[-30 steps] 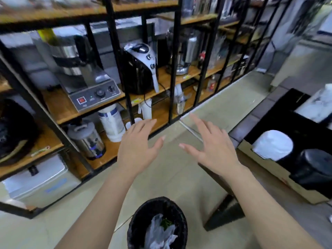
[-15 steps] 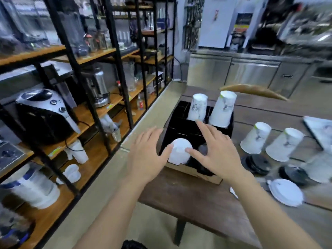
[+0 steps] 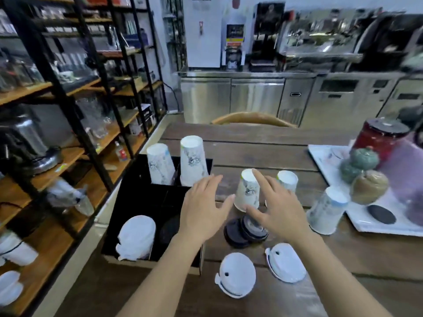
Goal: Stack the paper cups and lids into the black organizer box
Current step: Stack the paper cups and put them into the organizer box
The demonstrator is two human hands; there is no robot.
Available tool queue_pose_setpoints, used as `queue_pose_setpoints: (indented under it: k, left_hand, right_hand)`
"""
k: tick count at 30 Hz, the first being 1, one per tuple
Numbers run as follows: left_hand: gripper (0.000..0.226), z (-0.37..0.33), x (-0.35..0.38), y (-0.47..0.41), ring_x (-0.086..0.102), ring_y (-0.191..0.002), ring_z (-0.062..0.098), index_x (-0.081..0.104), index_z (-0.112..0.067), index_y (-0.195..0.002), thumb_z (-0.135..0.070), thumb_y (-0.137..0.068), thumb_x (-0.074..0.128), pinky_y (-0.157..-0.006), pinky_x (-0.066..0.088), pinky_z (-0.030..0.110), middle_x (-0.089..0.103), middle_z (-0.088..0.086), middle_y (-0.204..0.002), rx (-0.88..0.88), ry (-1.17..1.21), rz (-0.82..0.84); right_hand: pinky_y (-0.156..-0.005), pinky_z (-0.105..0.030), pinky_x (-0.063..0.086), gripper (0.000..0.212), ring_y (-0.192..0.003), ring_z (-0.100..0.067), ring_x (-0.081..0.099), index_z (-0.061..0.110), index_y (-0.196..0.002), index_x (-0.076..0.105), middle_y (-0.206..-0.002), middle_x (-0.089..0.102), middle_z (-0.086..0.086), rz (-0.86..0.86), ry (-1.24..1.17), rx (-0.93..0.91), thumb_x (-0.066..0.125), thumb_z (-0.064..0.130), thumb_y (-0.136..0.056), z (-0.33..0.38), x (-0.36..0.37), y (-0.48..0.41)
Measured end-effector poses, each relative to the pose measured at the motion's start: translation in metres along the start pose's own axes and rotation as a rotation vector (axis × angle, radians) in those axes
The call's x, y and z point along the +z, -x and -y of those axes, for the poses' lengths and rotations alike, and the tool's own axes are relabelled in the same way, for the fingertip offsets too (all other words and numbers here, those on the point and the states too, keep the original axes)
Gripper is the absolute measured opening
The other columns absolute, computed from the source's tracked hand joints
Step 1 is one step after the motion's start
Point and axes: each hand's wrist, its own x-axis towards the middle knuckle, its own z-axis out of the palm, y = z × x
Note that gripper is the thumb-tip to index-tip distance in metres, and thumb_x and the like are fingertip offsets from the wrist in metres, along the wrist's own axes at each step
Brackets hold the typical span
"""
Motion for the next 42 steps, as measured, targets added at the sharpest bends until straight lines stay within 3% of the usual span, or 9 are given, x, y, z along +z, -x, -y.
queue_pose_setpoints:
  k: [11,14,20,23,26,30,34,38,42]
  left_hand:
    - [0.056,-0.019,0.064,-0.058,0.038,-0.13,0.014,0.039,-0.026,-0.136,-0.048,-0.086,0.052,-0.107,0.031,0.033,0.045,-0.007,-0.141,-0.049,0.114,0.098]
    - [0.059,-0.017,0.078,-0.077,0.04,-0.129,0.016,0.037,-0.027,-0.138,-0.047,-0.085,0.054,-0.106,0.035,0.036,0.044,-0.004,-0.142,-0.127,0.18,0.139]
    - [0.071,-0.005,0.109,-0.097,0.026,-0.138,0.021,0.02,-0.038,-0.144,-0.042,-0.084,0.058,-0.111,0.028,0.043,0.03,-0.004,-0.152,-0.168,0.211,0.334]
    - [0.07,0.004,0.122,-0.098,0.014,-0.143,0.023,0.02,-0.036,-0.144,-0.043,-0.084,0.055,-0.116,0.019,0.045,0.017,-0.001,-0.157,-0.195,0.13,0.454]
    - [0.061,0.011,0.128,-0.1,0.019,-0.14,0.023,0.032,-0.031,-0.139,-0.041,-0.084,0.056,-0.114,0.022,0.043,0.025,-0.002,-0.154,-0.188,0.138,0.454]
    - [0.037,0.01,0.13,-0.104,0.037,-0.125,0.016,0.046,-0.024,-0.118,-0.036,-0.085,0.058,-0.095,0.03,0.027,0.046,-0.007,-0.129,-0.192,0.267,0.403]
    - [0.025,0.011,0.125,-0.104,0.046,-0.113,0.007,0.052,-0.024,-0.106,-0.036,-0.085,0.058,-0.086,0.034,0.025,0.052,-0.011,-0.12,-0.247,0.42,0.375]
    - [0.019,0.005,0.108,-0.107,0.047,-0.107,0.001,0.053,-0.029,-0.102,-0.034,-0.085,0.06,-0.082,0.036,0.017,0.052,-0.012,-0.116,-0.207,0.5,0.269]
    - [0.025,-0.017,0.076,-0.123,0.051,-0.111,0.012,0.055,-0.028,-0.103,-0.037,-0.08,0.06,-0.094,0.044,0.032,0.052,-0.006,-0.116,-0.083,0.572,0.128]
  right_hand:
    - [-0.085,-0.036,0.043,0.082,-0.115,-0.025,0.05,0.029,-0.147,0.011,-0.134,0.048,-0.007,0.043,-0.08,0.09,0.053,0.057,-0.082,-0.075,0.026,-0.028]
    - [-0.084,-0.035,0.041,0.083,-0.119,-0.022,0.045,0.034,-0.146,0.005,-0.136,0.043,-0.004,0.094,-0.214,0.168,0.056,0.051,-0.083,-0.079,0.039,-0.036]
    - [-0.1,-0.038,0.035,0.083,-0.124,-0.03,0.041,0.027,-0.148,-0.001,-0.143,0.036,-0.01,0.227,-0.258,0.174,0.054,0.039,-0.086,-0.084,0.07,-0.056]
    - [-0.109,-0.048,0.027,0.077,-0.124,-0.033,0.041,0.021,-0.147,0.004,-0.141,0.036,-0.012,0.296,-0.239,0.178,0.05,0.03,-0.086,-0.084,0.08,-0.06]
    - [-0.108,-0.052,0.028,0.067,-0.121,-0.03,0.046,0.016,-0.141,0.022,-0.138,0.04,-0.011,0.35,-0.245,0.189,0.053,0.031,-0.083,-0.085,0.087,-0.062]
    - [-0.087,-0.044,0.042,0.038,-0.108,-0.032,0.051,0.008,-0.112,0.038,-0.122,0.049,-0.014,0.278,-0.291,0.234,0.055,0.019,-0.08,-0.084,0.096,-0.07]
    - [-0.071,-0.034,0.037,0.028,-0.098,-0.032,0.052,0.003,-0.107,0.042,-0.113,0.053,-0.015,0.176,-0.282,0.247,0.053,0.018,-0.086,-0.08,0.1,-0.075]
    - [-0.071,-0.034,0.035,0.037,-0.095,-0.028,0.055,0.01,-0.113,0.046,-0.112,0.058,-0.007,0.037,-0.281,0.241,0.056,0.033,-0.086,-0.07,0.087,-0.08]
    - [-0.08,-0.04,0.041,0.044,-0.098,-0.029,0.056,0.006,-0.114,0.052,-0.108,0.061,-0.009,-0.163,-0.301,0.161,0.062,0.036,-0.084,-0.056,0.049,-0.102]
